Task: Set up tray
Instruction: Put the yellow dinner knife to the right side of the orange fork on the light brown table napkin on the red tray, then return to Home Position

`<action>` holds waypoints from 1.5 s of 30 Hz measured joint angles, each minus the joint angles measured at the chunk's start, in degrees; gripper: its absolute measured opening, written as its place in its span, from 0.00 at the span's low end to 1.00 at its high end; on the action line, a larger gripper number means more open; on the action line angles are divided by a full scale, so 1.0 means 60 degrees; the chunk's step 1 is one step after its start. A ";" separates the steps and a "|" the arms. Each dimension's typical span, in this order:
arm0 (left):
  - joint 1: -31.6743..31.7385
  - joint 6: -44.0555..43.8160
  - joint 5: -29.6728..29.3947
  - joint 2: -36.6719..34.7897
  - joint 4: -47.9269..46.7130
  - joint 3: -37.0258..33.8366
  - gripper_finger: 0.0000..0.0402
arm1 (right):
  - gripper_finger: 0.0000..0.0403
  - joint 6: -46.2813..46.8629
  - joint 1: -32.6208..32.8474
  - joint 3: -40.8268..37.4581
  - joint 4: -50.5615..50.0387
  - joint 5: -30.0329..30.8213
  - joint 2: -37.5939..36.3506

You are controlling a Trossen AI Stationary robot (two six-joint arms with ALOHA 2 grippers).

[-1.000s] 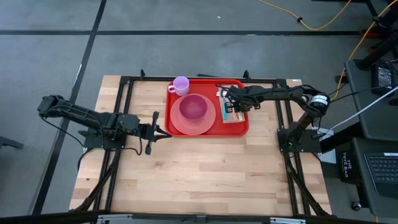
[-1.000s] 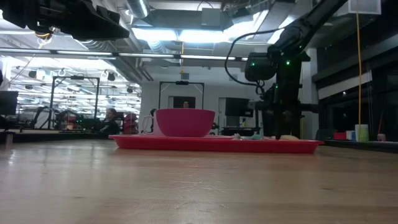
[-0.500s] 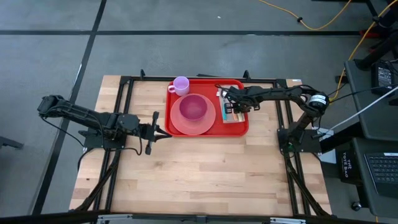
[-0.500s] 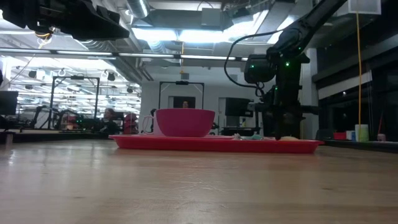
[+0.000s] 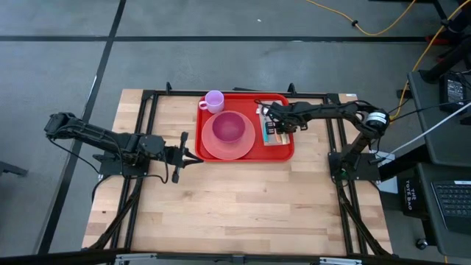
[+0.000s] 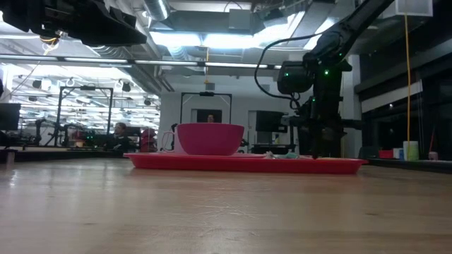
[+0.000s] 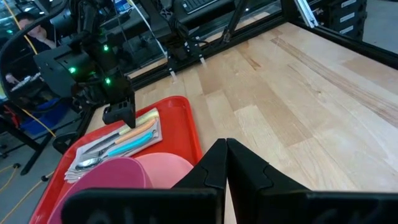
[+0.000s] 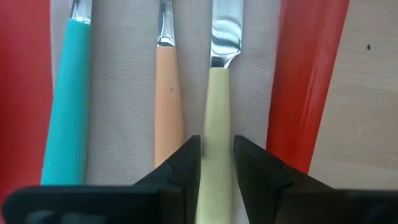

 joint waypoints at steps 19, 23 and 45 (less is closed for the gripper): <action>0.0000 0.0011 0.0000 -0.0004 0.0000 0.0000 0.01 | 0.28 -0.0482 -0.0015 0.0000 -0.0168 0.0026 -0.1493; -0.0001 0.0022 0.0000 -0.0004 0.0000 0.0000 0.01 | 0.28 -0.0844 0.0362 0.0000 -0.0091 0.0991 -0.2308; 0.1266 -0.0606 0.0041 0.0000 -0.0066 0.0000 0.00 | 0.01 -0.9121 0.2203 0.0000 0.4661 0.0325 -0.3123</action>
